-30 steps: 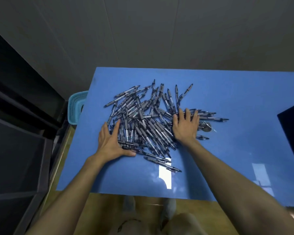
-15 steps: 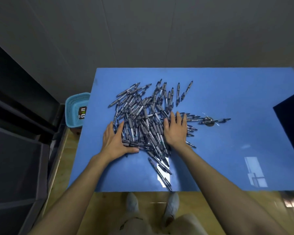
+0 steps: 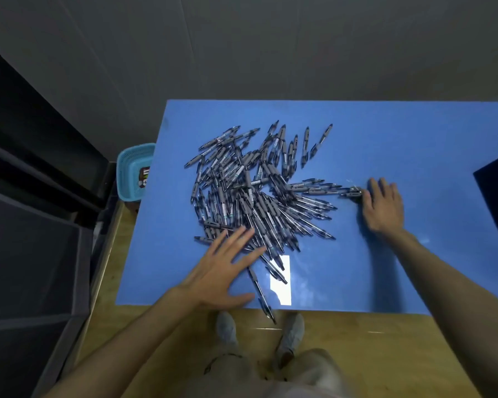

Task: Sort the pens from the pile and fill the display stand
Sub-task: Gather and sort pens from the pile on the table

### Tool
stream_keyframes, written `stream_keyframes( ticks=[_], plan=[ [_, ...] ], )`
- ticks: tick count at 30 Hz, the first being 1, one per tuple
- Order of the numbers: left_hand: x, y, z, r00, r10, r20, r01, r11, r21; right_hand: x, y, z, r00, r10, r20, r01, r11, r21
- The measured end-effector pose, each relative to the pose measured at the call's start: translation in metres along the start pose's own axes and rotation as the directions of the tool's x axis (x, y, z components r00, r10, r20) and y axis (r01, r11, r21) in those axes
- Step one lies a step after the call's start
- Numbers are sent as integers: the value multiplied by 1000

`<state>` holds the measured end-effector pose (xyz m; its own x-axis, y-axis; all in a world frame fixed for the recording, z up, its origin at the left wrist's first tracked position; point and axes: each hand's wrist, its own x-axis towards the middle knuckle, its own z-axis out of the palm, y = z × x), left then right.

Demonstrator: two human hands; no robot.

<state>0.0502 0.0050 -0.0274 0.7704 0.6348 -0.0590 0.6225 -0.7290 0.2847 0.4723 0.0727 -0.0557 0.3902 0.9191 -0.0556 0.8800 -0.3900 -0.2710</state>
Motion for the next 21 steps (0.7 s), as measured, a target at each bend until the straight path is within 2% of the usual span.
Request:
stream_keyframes(
  ticks=[2, 4, 13, 17, 21],
  plan=[
    [3, 7, 13, 992, 101, 81, -109, 989, 99, -2, 6, 5, 1000, -20, 3, 20, 1000, -11],
    [9, 8, 22, 991, 94, 96, -106, 987, 122, -4, 3, 8, 1000, -13, 24, 13, 1000, 7],
    [39, 12, 26, 998, -57, 20, 52, 980, 190, -30, -46, 22, 998, -27, 64, 26, 999, 25],
    [44, 2, 28, 982, -168, -82, 180, 966, 185, -42, -79, 30, 994, -78, 70, 76, 997, 29],
    [46, -10, 24, 963, -259, -70, 268, 947, 178, -53, -102, 40, 993, -96, 64, 96, 995, 4]
  ],
)
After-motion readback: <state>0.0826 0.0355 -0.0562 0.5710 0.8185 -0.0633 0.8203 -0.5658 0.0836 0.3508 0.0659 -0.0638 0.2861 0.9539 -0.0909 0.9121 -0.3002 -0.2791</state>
